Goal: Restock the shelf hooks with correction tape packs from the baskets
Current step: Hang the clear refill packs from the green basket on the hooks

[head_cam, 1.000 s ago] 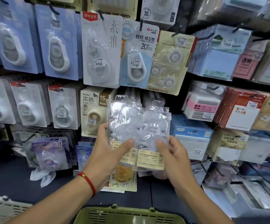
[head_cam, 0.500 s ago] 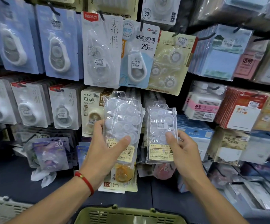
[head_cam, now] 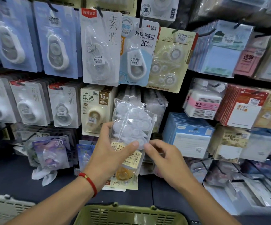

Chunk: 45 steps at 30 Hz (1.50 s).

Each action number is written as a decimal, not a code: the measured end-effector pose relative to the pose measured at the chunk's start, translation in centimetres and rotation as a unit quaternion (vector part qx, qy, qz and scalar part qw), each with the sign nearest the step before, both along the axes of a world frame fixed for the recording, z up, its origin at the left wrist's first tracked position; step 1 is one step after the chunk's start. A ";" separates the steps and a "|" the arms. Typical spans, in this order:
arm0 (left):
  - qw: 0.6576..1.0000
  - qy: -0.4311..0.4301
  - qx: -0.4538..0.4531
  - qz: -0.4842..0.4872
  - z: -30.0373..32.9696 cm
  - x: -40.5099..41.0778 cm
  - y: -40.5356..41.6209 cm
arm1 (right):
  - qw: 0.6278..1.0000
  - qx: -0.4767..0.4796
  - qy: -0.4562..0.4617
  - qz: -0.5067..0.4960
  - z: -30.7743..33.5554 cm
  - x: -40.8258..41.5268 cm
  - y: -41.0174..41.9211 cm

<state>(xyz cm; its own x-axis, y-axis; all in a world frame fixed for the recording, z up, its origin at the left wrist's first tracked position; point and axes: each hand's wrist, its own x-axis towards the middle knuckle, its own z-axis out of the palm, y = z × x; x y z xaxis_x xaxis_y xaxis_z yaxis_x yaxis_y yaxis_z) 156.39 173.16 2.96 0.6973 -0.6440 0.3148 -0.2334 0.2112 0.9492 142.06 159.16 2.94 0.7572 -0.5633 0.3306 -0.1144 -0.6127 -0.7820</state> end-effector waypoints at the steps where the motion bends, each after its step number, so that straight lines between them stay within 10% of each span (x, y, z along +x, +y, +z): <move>1: 1.000 0.003 0.001 -0.006 -0.2 -0.1 0.0 | 1.000 0.003 0.007 0.019 -0.1 0.2 0.2; 21: 0.996 0.079 -0.026 -0.029 -0.4 0.7 -0.3 | 0.952 0.203 -0.163 -0.159 0.0 -0.4 -1.2; 30: 0.993 0.079 -0.023 -0.087 -0.2 0.2 -0.3 | 0.972 -0.115 -0.059 -0.198 0.1 -0.2 -1.1; 35: 0.983 0.079 0.000 -0.164 -0.3 -0.7 -0.4 | 0.998 0.014 -0.051 -0.031 -0.4 0.4 0.8; 45: 0.984 0.079 0.051 -0.149 0.3 -1.5 -0.3 | 0.977 0.132 -0.138 -0.093 0.2 0.0 -0.3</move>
